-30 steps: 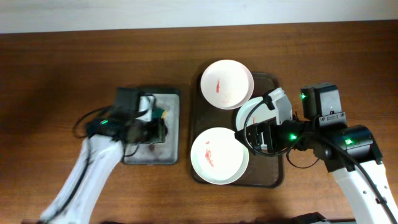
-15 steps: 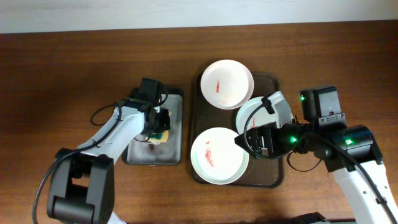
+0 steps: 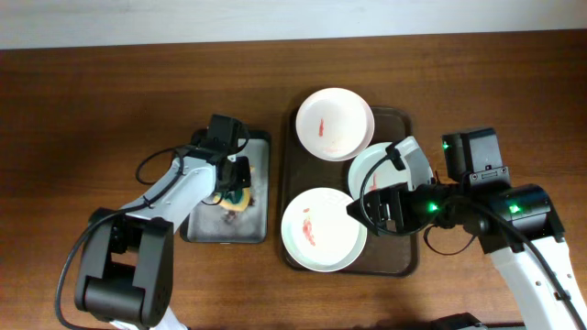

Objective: Clean dirty plates on tray and stack at the side

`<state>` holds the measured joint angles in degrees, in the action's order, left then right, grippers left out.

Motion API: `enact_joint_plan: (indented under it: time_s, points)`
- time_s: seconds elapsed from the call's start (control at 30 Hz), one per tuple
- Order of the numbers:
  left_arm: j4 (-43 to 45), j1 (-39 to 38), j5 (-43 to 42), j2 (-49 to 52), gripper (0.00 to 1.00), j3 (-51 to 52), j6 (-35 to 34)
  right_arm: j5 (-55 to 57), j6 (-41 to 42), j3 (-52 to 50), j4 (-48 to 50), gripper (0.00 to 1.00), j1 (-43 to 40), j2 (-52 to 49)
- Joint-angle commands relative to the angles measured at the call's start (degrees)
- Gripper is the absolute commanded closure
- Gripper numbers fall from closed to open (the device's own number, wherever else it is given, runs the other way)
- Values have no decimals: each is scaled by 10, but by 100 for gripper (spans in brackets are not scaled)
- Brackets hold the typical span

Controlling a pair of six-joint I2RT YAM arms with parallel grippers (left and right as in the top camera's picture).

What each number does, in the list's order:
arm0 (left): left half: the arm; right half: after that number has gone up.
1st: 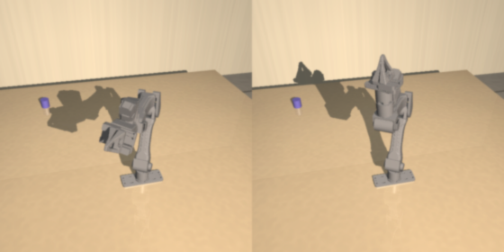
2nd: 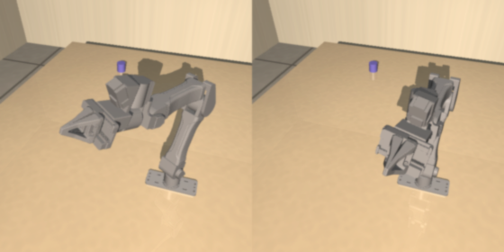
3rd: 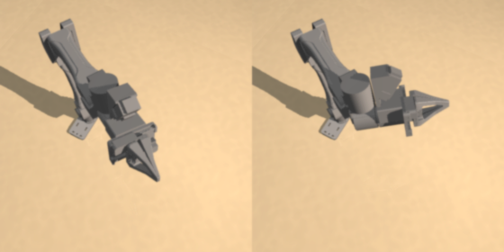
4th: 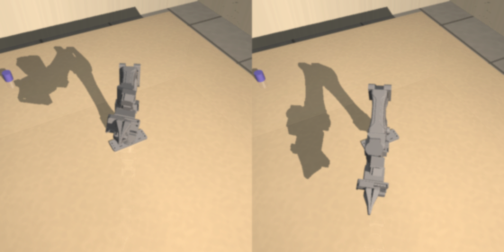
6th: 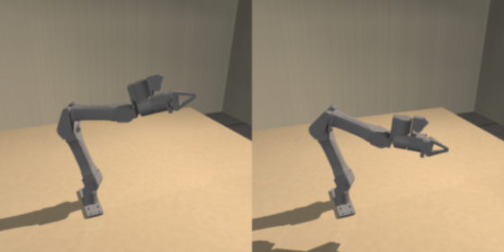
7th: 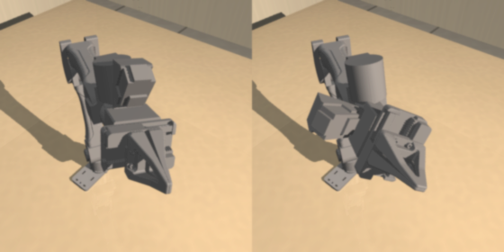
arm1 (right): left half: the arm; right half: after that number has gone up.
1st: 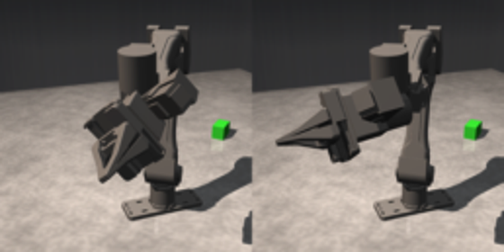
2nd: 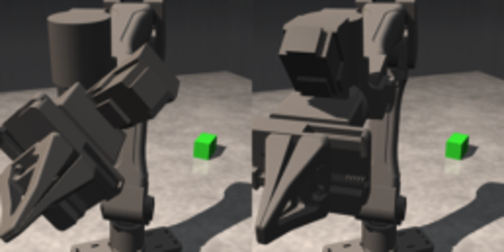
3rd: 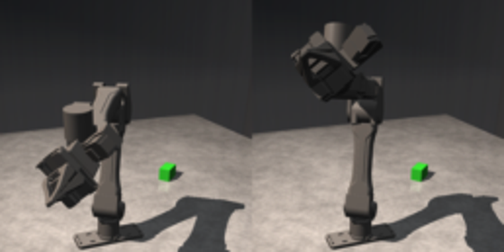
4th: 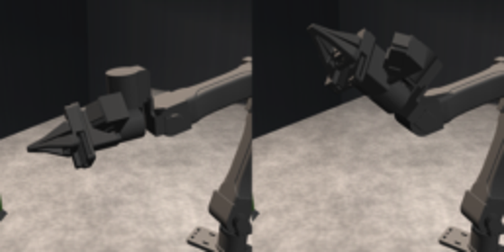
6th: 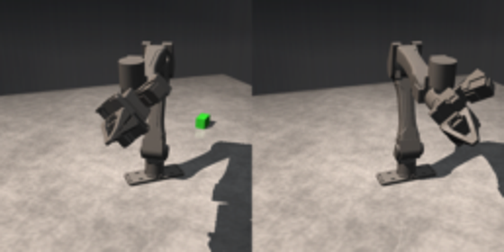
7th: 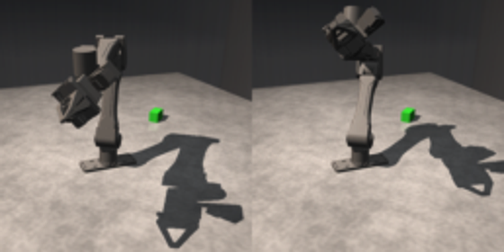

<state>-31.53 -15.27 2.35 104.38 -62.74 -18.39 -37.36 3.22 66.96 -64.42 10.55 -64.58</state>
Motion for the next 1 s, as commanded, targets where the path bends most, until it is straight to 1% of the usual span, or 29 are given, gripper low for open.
enact_joint_plan:
  time_s: [0.0, 0.03, 0.07, 0.1, 0.13, 0.17, 0.2, 0.23, 0.27, 0.33, 0.47, 0.5, 0.53, 0.6, 0.67, 0.7, 0.73, 0.77, 0.8, 0.87, 0.9, 0.97]
  points:
    - [-61, 20, -11, -6, 100, -32, 36, 77, 3, 11, -14, 1, 3, 0]
    - [-78, 25, -11, -19, 100, -46, 36, 111, 11, 11, -23, 1, 3, -3]
    - [-99, 27, -11, -38, 100, -64, 39, 178, 51, 10, -38, 3, 3, -12]
    - [-113, 26, -11, -51, 100, -76, 42, 222, 80, 4, -46, 7, 3, -20]
    - [-131, 26, -13, -71, 100, -88, 42, 254, 102, -6, -52, 28, 3, -35]
    - [-146, 26, -16, -91, 100, -94, 42, 254, 108, -19, -52, 40, 3, -50]
    - [-152, 26, -22, -106, 100, -94, 42, 249, 108, -30, -50, 50, 3, -62]
    - [-159, 26, -33, -128, 100, -94, 42, 247, 108, -48, -45, 54, 3, -80]
    - [-166, 26, -48, -151, 100, -94, 42, 244, 107, -69, -33, 60, 3, -103]
    - [-180, 26, -80, -191, 100, -94, 42, 222, 99, -104, 9, 68, 3, -145]
    - [-215, 19, -94, -238, 100, -94, 48, 198, 88, -168, 115, 67, 5, -227]
    - [-223, 17, -101, -241, 100, -94, 49, 181, 73, -177, 133, 67, 8, -240]
    - [-236, 11, -103, -242, 100, -94, 48, 162, 62, -188, 163, 65, 16, -259]
    - [-247, -4, -101, -242, 100, -94, 49, 162, 60, -199, 214, 65, 39, -287]
    - [-245, -16, -103, -242, 100, -94, 48, 163, 61, -200, 252, 72, 64, -298]
    - [-245, -24, -104, -242, 100, -94, 48, 179, 75, -200, 266, 79, 74, -299]
    - [-245, -30, -108, -242, 100, -94, 48, 216, 108, -200, 274, 88, 81, -299]
    - [-246, -43, -124, -243, 100, -94, 48, 280, 162, -200, 276, 96, 83, -299]
    - [-245, -54, -132, -243, 100, -94, 44, 324, 209, -200, 276, 96, 81, -299]
    - [-244, -76, -131, -242, 100, -94, 12, 367, 270, -200, 277, 96, 71, -299]
    - [-240, -89, -131, -242, 100, -93, -13, 368, 285, -200, 277, 96, 68, -299]
    - [-204, -118, -127, -241, 100, -74, -53, 350, 283, -200, 285, 96, 67, -299]
